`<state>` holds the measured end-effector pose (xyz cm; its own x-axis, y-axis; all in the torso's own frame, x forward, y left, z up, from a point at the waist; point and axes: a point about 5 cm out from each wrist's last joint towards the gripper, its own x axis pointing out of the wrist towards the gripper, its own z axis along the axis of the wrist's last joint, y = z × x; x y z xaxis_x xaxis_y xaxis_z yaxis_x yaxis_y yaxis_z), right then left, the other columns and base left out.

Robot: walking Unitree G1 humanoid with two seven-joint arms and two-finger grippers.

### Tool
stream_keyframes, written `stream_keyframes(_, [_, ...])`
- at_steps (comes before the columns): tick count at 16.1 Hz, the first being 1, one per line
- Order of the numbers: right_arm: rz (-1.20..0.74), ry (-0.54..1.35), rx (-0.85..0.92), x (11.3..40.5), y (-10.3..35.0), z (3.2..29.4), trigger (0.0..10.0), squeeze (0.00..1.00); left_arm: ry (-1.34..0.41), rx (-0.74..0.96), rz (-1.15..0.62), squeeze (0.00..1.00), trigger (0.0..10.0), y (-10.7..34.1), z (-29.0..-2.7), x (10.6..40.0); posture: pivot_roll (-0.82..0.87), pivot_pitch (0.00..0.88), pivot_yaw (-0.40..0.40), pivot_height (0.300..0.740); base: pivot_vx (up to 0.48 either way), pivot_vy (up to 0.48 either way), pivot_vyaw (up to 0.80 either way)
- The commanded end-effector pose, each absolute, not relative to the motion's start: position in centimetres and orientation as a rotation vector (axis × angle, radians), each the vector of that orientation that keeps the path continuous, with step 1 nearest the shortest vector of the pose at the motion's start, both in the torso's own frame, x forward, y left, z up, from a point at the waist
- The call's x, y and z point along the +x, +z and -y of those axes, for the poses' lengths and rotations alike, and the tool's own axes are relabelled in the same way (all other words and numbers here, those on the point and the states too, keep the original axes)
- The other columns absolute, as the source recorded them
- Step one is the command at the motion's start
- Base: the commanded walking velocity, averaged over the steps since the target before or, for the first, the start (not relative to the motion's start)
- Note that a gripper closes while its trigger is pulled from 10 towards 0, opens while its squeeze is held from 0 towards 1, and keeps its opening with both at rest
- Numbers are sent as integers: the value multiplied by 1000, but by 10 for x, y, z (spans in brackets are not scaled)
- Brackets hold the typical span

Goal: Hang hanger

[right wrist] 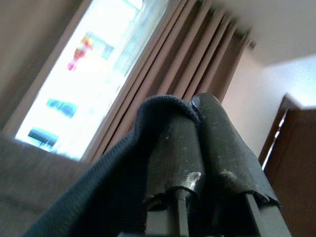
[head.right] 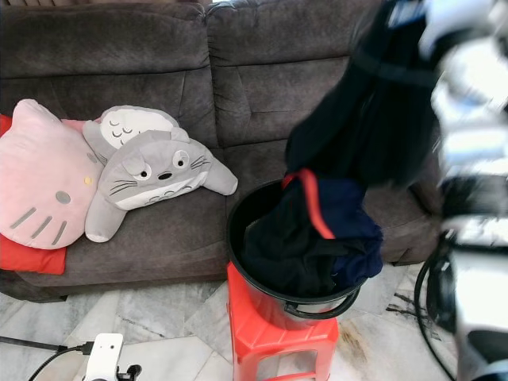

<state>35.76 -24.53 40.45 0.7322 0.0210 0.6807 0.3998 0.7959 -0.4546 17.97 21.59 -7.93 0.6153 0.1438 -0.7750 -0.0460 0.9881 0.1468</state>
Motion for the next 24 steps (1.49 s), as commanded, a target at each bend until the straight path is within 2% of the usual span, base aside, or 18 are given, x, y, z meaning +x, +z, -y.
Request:
stream_keyframes(1, [838, -232, -645, 345, 434, 241, 10000, 0, 105, 133, -918, 0, 10000, -81, -217, 175, -119, 0, 54, 740, 0, 0, 0])
stream_keyframes(2, [890, -238, -643, 336, 448, 239, 10000, 0, 104, 136, -919, 0, 10000, -81, -218, 175, -122, 0, 53, 740, 0, 0, 0])
stream_keyframes(4, [923, -189, -546, 326, 447, 235, 10000, 0, 102, 138, -923, 0, 10000, -82, -218, 173, -117, 0, 52, 740, 0, 0, 0])
stream_keyframes(5, [840, -123, -502, 332, 420, 227, 10000, 0, 100, 140, -926, 0, 10000, -83, -218, 172, -114, 0, 53, 740, 0, 0, 0])
stream_keyframes(6, [706, -33, -426, 339, 371, 213, 10000, 0, 98, 143, -929, 0, 10000, -83, -219, 170, -111, 0, 52, 740, 0, 0, 0])
stream_keyframes(8, [532, 5, -319, 337, 309, 205, 10000, 0, 101, 147, -932, 0, 10000, -83, -221, 168, -99, 0, 51, 740, 0, 0, 0])
stream_keyframes(9, [521, 2, -297, 336, 305, 205, 10000, 0, 103, 146, -932, 0, 10000, -83, -222, 168, -99, 0, 51, 740, 0, 0, 0])
stream_keyframes(10, [456, 34, -277, 329, 281, 194, 10000, 0, 98, 150, -936, 0, 10000, -83, -223, 168, -104, 0, 53, 740, 0, 0, 0])
stream_keyframes(14, [296, 23, -151, 317, 228, 177, 10000, 0, 76, 148, -946, 0, 10000, -84, -220, 168, -102, 0, 51, 740, 0, 0, 0])
stream_keyframes(18, [170, 51, -24, 295, 186, 141, 10000, 0, 94, 143, -951, 0, 10000, -85, -223, 165, -89, 0, 46, 740, 0, 0, 0])
stream_keyframes(22, [47, -48, -137, 275, 146, 172, 10000, 0, 107, 153, -950, 0, 10000, -84, -229, 162, -89, 0, 43, 740, 0, 0, 0])
stream_keyframes(24, [4, -159, -173, 261, 140, 204, 10000, 0, 115, 152, -947, 0, 10000, -84, -231, 162, -105, 0, 50, 740, 0, 0, 0])
